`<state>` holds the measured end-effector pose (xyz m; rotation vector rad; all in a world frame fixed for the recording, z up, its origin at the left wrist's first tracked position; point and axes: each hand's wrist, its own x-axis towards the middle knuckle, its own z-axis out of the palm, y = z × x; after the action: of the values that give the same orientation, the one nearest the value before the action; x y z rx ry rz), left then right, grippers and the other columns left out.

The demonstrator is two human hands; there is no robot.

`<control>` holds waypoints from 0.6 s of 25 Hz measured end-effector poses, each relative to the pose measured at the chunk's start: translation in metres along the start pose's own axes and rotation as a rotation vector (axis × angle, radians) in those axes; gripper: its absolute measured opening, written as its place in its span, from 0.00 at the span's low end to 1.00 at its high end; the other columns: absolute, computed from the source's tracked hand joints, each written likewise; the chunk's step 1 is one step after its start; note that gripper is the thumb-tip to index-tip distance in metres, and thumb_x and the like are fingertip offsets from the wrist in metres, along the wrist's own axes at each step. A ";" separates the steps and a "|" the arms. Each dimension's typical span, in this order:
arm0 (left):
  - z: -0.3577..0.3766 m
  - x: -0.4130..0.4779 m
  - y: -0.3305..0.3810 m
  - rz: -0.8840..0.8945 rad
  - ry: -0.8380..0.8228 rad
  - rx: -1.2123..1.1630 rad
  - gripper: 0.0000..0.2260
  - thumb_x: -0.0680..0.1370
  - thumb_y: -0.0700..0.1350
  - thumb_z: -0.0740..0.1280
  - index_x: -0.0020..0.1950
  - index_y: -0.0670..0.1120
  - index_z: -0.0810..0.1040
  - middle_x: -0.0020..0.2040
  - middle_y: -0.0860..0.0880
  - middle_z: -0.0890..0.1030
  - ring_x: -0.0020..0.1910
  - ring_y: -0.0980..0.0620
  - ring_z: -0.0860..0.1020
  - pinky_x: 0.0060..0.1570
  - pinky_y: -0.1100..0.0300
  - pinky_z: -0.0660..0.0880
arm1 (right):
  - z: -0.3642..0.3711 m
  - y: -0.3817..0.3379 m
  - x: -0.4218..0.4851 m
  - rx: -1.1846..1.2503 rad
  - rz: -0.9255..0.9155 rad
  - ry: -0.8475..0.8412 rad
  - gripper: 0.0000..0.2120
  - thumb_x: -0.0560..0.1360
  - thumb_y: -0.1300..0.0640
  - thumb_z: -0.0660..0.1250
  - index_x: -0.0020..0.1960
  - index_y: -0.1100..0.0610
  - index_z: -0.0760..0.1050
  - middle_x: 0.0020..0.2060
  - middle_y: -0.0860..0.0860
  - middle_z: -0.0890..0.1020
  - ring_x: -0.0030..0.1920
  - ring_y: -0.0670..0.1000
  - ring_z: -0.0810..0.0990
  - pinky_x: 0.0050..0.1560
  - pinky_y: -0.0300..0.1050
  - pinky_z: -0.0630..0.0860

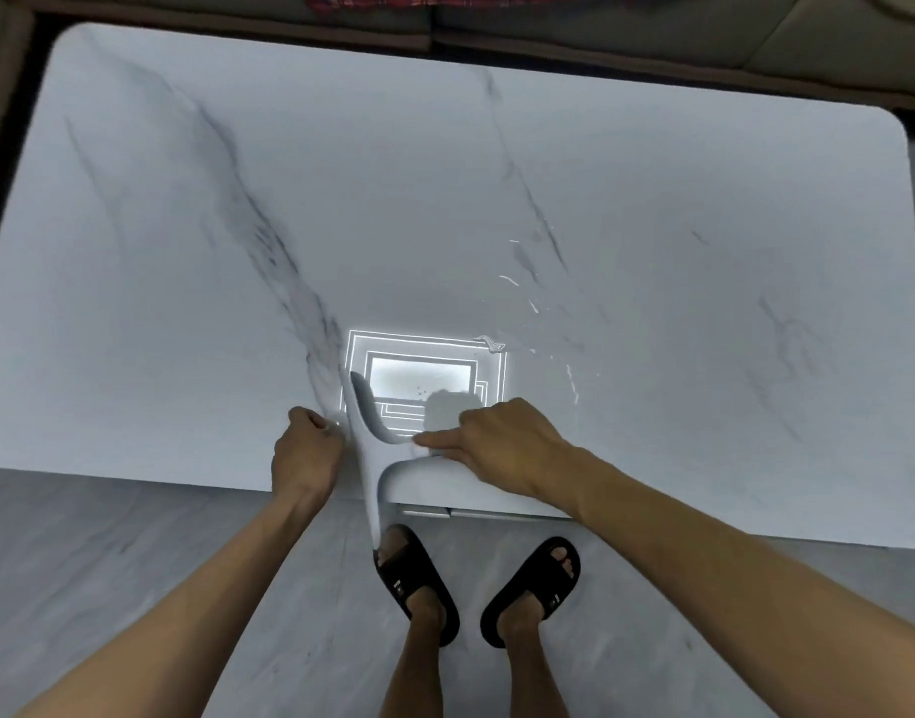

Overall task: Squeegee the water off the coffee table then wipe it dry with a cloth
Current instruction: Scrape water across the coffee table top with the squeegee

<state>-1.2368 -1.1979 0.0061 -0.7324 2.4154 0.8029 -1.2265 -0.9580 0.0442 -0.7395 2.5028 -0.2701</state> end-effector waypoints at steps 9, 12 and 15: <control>-0.005 0.018 -0.018 0.023 -0.285 0.067 0.05 0.76 0.41 0.59 0.52 0.46 0.66 0.41 0.46 0.76 0.38 0.47 0.74 0.32 0.56 0.66 | 0.006 0.022 0.020 0.081 0.217 0.049 0.17 0.82 0.41 0.50 0.69 0.31 0.65 0.46 0.50 0.81 0.49 0.56 0.81 0.39 0.45 0.65; 0.002 0.017 -0.006 0.069 -0.321 0.072 0.04 0.78 0.43 0.58 0.52 0.45 0.67 0.42 0.46 0.76 0.38 0.48 0.73 0.33 0.56 0.66 | -0.003 0.060 -0.029 0.065 0.392 0.048 0.18 0.82 0.40 0.49 0.69 0.30 0.63 0.41 0.47 0.79 0.46 0.54 0.80 0.37 0.44 0.63; 0.007 0.017 0.010 0.086 -0.379 0.081 0.05 0.79 0.44 0.57 0.53 0.45 0.67 0.40 0.48 0.75 0.37 0.50 0.74 0.33 0.57 0.67 | -0.012 0.084 -0.071 0.054 0.534 0.034 0.17 0.82 0.41 0.48 0.69 0.29 0.63 0.41 0.44 0.79 0.46 0.51 0.80 0.36 0.43 0.63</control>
<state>-1.2539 -1.1918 -0.0053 -0.4034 2.1320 0.7913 -1.2190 -0.8483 0.0569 -0.0300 2.6004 -0.1554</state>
